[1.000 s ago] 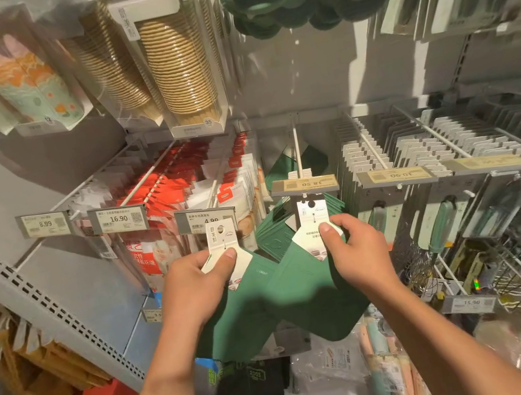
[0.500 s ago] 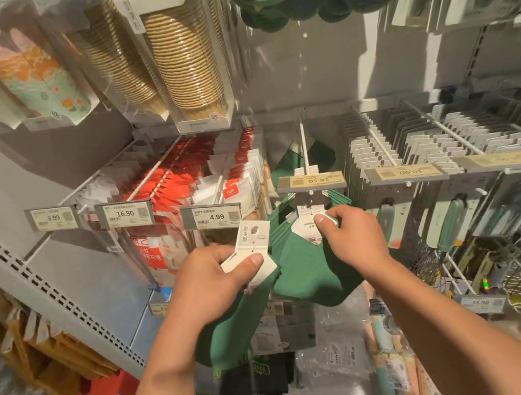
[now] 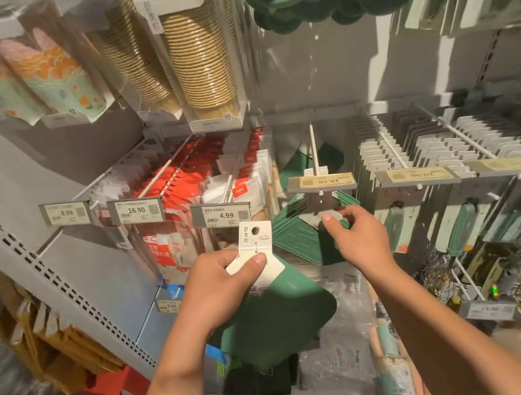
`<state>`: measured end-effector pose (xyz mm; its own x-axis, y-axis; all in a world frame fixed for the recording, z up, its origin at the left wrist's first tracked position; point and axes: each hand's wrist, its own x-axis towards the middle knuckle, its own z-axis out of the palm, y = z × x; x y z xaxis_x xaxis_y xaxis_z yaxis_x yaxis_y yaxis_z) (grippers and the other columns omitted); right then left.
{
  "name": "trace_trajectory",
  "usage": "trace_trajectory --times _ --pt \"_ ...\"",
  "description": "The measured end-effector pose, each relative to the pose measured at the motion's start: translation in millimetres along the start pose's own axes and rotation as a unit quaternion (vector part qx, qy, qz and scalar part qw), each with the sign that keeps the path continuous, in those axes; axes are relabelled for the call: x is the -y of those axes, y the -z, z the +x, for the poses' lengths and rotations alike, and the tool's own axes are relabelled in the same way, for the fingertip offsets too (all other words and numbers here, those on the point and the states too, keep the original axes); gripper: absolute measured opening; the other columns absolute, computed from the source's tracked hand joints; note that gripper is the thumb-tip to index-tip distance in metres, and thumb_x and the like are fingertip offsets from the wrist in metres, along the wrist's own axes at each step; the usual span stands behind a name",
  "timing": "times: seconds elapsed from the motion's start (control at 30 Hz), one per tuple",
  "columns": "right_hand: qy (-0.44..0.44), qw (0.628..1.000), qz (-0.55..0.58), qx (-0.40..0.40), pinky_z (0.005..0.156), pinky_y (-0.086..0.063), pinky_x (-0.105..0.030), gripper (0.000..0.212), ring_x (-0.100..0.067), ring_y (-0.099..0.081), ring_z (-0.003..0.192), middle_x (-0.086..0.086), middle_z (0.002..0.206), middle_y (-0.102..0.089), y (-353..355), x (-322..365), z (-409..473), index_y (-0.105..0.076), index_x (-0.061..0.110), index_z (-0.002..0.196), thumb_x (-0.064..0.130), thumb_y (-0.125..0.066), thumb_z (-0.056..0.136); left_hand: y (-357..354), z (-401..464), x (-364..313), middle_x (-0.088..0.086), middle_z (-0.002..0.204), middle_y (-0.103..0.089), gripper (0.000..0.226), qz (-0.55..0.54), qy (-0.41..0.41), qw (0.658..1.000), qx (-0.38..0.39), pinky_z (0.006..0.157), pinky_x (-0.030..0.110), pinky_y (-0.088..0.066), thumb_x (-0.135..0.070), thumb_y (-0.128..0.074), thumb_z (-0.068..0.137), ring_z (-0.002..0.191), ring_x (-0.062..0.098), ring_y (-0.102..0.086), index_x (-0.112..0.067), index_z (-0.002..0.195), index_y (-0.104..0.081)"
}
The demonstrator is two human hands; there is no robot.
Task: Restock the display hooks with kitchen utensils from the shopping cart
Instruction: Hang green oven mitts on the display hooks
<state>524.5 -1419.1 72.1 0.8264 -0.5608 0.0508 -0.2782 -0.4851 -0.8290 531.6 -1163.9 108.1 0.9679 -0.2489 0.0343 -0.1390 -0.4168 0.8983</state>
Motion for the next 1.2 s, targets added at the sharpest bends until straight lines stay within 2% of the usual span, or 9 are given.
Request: trace_trajectory --times 0.1,0.17,0.23,0.37,0.47,0.67,0.8,1.0,1.2 --pt "0.027 0.999 0.011 -0.046 0.102 -0.043 -0.038 0.048 -0.025 -0.055 0.121 -0.006 0.13 -0.058 7 9 -20 -0.059 0.015 0.132 0.048 -0.063 0.097 -4 1 -3 -0.016 0.078 -0.078 0.017 -0.008 -0.001 1.0 0.001 0.059 0.016 -0.046 -0.03 -0.073 0.096 0.064 -0.007 -0.063 -0.022 0.084 -0.082" --pt "0.059 0.997 0.04 -0.042 0.093 -0.045 -0.034 0.031 -0.017 -0.057 0.104 0.001 0.11 -0.06 9 20 -37 -0.066 0.019 0.116 0.044 -0.066 0.097 -9 2 -8 -0.017 0.075 -0.077 0.018 -0.029 -0.005 1.0 0.001 0.058 0.013 -0.045 -0.027 -0.072 0.096 0.063 -0.01 -0.063 -0.025 0.081 -0.081" --pt "0.077 0.989 0.111 0.056 0.077 -0.047 -0.033 0.014 -0.012 -0.057 0.079 0.001 0.087 -0.065 9 29 -51 -0.07 0.024 0.094 0.038 -0.067 0.097 -15 3 -13 -0.014 0.073 -0.077 0.019 -0.067 -0.006 0.998 0.013 0.058 0.012 -0.045 -0.022 -0.072 0.097 0.063 -0.008 -0.062 -0.023 0.079 -0.079" --pt "0.107 0.973 0.068 0.193 0.068 -0.046 -0.039 0.024 -0.008 -0.054 0.068 0.001 0.077 -0.069 9 31 -66 -0.071 0.024 0.086 0.041 -0.062 0.101 -26 4 -18 -0.012 0.07 -0.076 0.018 -0.124 -0.01 0.992 0.013 0.058 0.013 -0.045 -0.017 -0.071 0.097 0.062 -0.006 -0.061 -0.02 0.082 -0.079" --pt "0.125 0.978 0.025 0.162 0.059 -0.035 -0.026 0.022 -0.002 -0.049 0.062 0.017 0.068 -0.061 7 22 -65 -0.068 0.027 0.085 0.044 -0.063 0.098 -32 4 -15 -0.005 0.074 -0.078 0.02 -0.149 0.009 0.989 0.0 0.059 0.017 -0.047 -0.02 -0.071 0.097 0.064 0.001 -0.063 -0.018 0.079 -0.08" --pt "0.156 0.981 -0.051 0.101 0.071 -0.038 -0.031 0.028 -0.016 -0.054 0.08 0.004 0.094 -0.07 7 20 -66 -0.069 0.024 0.112 0.046 -0.056 0.101 -51 4 -16 0.0 0.084 -0.08 0.028 -0.18 0.019 0.983 0.013 0.065 0.02 -0.052 -0.038 -0.071 0.085 0.071 0.005 -0.067 -0.013 0.092 -0.082" --pt "0.086 0.99 0.005 0.113 0.075 -0.042 -0.03 0.022 -0.012 -0.06 0.092 0.009 0.102 -0.069 15 11 -61 -0.068 0.024 0.113 0.038 -0.053 0.104 -52 8 -17 0.012 0.09 -0.08 0.018 -0.245 0.07 0.967 0.026 0.066 0.024 -0.055 -0.02 -0.069 0.098 0.076 0.016 -0.071 -0.005 0.1 -0.08" --pt "0.061 0.997 0.034 0.02 0.058 -0.034 -0.011 0.02 0.003 -0.055 0.073 0.015 0.078 -0.064 23 -3 -50 -0.065 0.03 0.085 0.04 -0.059 0.101 -49 11 -15 0.001 0.083 -0.076 0.015 -0.258 0.099 0.961 0.028 0.069 0.025 -0.046 -0.018 -0.066 0.1 0.073 0.013 -0.06 -0.01 0.109 -0.074" --pt "0.047 0.997 0.057 -0.009 0.056 -0.034 -0.027 0.033 -0.006 -0.049 0.063 0.007 0.066 -0.058 19 -6 -42 -0.058 0.029 0.072 0.046 -0.06 0.1 -56 11 -18 -0.004 0.089 -0.081 0.015 -0.243 0.094 0.964 0.053 0.069 0.013 -0.056 -0.011 -0.063 0.101 0.078 0.001 -0.073 -0.01 0.112 -0.074"
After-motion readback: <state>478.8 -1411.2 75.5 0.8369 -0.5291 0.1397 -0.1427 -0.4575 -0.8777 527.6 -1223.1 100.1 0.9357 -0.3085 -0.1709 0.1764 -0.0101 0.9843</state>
